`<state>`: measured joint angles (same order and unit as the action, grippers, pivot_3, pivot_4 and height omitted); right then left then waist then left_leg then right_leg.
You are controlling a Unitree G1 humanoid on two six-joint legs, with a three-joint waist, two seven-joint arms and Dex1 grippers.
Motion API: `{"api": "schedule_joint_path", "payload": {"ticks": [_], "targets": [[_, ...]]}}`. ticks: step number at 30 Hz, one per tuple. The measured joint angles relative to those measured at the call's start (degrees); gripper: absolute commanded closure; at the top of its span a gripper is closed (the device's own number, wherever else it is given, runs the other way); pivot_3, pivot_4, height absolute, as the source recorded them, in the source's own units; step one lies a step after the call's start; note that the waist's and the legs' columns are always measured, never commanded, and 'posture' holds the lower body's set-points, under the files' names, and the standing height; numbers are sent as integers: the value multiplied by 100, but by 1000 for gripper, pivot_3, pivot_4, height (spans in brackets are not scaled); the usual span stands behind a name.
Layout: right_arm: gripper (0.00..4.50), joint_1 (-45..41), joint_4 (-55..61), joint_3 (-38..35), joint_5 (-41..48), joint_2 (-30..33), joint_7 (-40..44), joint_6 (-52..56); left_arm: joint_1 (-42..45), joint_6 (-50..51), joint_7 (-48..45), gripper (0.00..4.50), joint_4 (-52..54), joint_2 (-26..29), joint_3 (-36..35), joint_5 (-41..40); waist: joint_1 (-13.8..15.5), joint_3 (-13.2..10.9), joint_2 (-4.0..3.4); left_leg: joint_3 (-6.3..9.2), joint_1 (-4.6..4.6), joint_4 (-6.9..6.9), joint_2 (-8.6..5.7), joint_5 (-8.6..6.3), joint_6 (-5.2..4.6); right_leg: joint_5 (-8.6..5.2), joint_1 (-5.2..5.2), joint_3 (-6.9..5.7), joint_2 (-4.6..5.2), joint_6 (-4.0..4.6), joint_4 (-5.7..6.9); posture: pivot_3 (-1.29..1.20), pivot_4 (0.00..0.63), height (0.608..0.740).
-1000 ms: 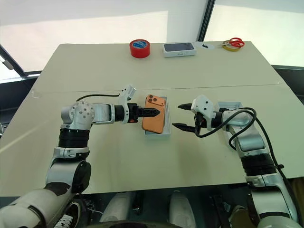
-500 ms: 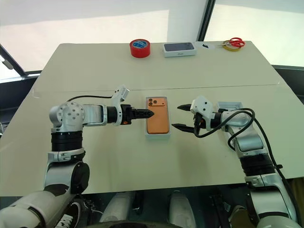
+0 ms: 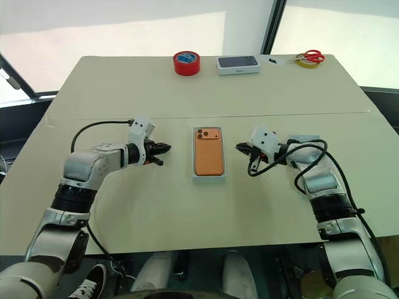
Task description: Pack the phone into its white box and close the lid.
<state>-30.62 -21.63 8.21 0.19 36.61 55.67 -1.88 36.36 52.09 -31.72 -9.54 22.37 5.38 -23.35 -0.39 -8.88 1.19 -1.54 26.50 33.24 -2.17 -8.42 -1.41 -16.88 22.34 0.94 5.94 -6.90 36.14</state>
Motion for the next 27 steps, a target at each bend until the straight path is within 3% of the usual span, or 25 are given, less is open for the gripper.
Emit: {"api": "schedule_joint_path", "payload": {"ticks": [9, 17, 27], "targets": [[4500, 115, 48, 196, -107, -83, 63, -62, 694, -489, -801, 4458, -1133, -777, 620, 331, 71, 1, -2, 5, -3, 18, 1, 1, 0, 8, -14, -10, -6, -15, 10, 0, 150, 738], [4500, 1055, 515, -578, 10, 1096, 386, 88, 1535, -1126, -1342, 4458, -2752, -2219, 844, 786, 273, -3, -8, -6, 56, 98, -17, -39, -65, 9, -16, -9, 17, -16, -2, 0, 150, 738], [4500, 2045, 824, -1297, 126, 1704, 457, 31, 2049, -2045, -1506, 4458, -3954, -3107, 852, 1247, 258, -2, -12, -6, 67, 105, -16, -39, -65, 9, -6, -15, 13, -18, 2, 0, 150, 738]]}}
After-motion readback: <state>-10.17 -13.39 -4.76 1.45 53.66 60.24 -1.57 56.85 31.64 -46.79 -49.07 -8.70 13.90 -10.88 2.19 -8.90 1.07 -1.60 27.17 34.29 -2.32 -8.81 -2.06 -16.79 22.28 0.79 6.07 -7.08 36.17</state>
